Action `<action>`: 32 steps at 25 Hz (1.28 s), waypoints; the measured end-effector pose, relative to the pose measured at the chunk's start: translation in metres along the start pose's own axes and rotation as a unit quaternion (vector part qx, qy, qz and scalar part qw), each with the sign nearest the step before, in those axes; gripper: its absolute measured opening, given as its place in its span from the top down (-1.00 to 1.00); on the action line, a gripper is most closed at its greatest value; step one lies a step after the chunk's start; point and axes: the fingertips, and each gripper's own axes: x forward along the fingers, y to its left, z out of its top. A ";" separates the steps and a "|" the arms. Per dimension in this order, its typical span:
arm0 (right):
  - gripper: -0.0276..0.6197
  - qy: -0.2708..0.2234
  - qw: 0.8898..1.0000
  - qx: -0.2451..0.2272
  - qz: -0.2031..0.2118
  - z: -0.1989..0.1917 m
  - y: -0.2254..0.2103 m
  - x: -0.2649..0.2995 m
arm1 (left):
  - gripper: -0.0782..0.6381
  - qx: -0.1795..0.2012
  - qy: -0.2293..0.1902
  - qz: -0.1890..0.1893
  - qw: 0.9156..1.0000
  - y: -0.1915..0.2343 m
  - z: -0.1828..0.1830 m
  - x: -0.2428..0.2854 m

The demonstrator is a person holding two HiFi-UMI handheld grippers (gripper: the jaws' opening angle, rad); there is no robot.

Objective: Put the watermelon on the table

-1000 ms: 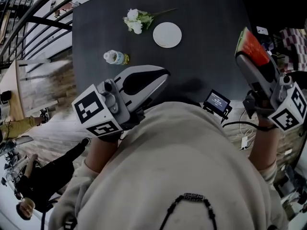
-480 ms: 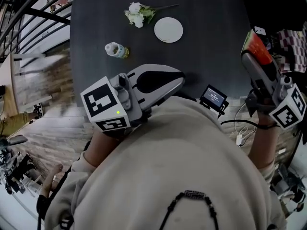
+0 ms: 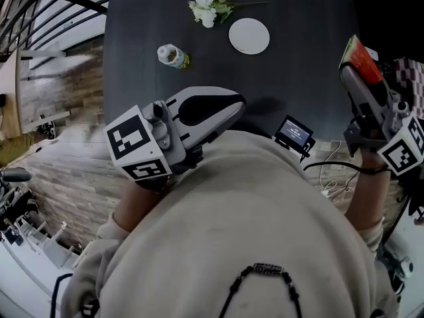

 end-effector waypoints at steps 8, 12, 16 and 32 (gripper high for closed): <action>0.35 0.024 0.999 -0.005 0.021 0.015 0.027 0.018 | 0.76 -0.006 -0.012 0.023 1.000 -0.022 0.011 -0.024; 0.35 0.038 0.999 -0.008 0.028 0.015 0.030 0.028 | 0.76 -0.012 -0.019 0.036 0.999 -0.023 0.010 -0.033; 0.35 0.052 0.998 -0.010 0.032 0.013 0.029 0.037 | 0.76 -0.021 -0.030 0.047 0.998 -0.022 0.009 -0.040; 0.35 0.087 0.995 -0.001 0.044 -0.009 0.000 0.071 | 0.76 -0.040 -0.049 0.096 0.993 -0.010 -0.004 -0.058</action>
